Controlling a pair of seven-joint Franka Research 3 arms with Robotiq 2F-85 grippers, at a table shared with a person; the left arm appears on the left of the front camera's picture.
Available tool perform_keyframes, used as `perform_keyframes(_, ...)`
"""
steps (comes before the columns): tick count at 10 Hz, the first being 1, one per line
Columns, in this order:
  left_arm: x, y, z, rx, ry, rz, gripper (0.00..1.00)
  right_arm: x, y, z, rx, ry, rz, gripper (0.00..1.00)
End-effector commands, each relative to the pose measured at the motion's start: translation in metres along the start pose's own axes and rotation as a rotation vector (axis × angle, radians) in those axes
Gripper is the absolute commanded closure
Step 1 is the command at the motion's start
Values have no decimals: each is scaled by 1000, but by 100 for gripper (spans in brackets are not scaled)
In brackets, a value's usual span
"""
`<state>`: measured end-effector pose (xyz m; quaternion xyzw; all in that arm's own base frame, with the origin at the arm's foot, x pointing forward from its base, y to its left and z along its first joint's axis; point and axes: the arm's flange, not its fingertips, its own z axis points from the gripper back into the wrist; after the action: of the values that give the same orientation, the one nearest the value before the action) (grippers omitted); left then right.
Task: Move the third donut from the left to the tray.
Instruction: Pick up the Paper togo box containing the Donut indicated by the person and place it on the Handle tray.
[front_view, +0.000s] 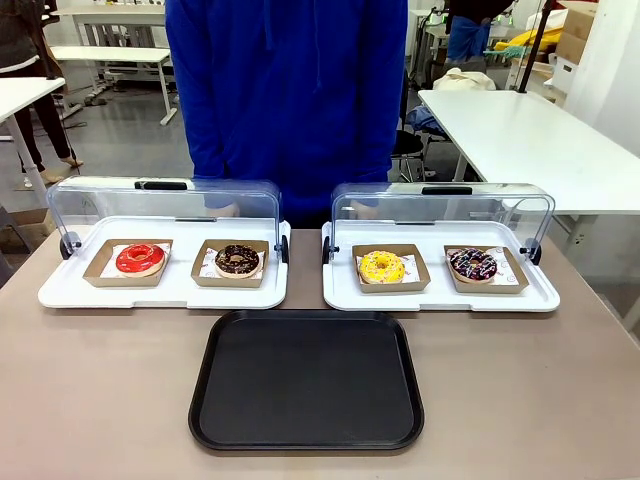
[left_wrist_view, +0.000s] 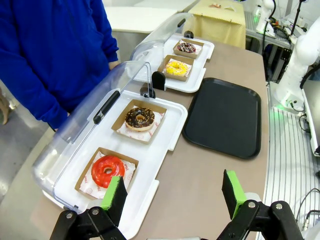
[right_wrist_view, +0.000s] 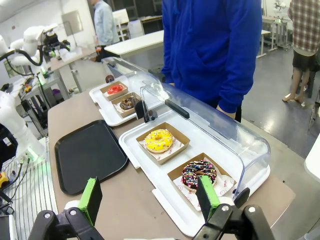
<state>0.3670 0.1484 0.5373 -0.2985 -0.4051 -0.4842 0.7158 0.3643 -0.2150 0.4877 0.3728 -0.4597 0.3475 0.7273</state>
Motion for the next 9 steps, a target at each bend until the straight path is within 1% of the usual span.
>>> perform_keyframes(1, 1, 1, 0, -6, -23, -23, 0, 3, -4, 0, 3, -28, 30, 0)
perform_keyframes(9, 1, 1, 0, -6, -23, -23, 0, 3, -4, 0, 3, -28, 30, 0)
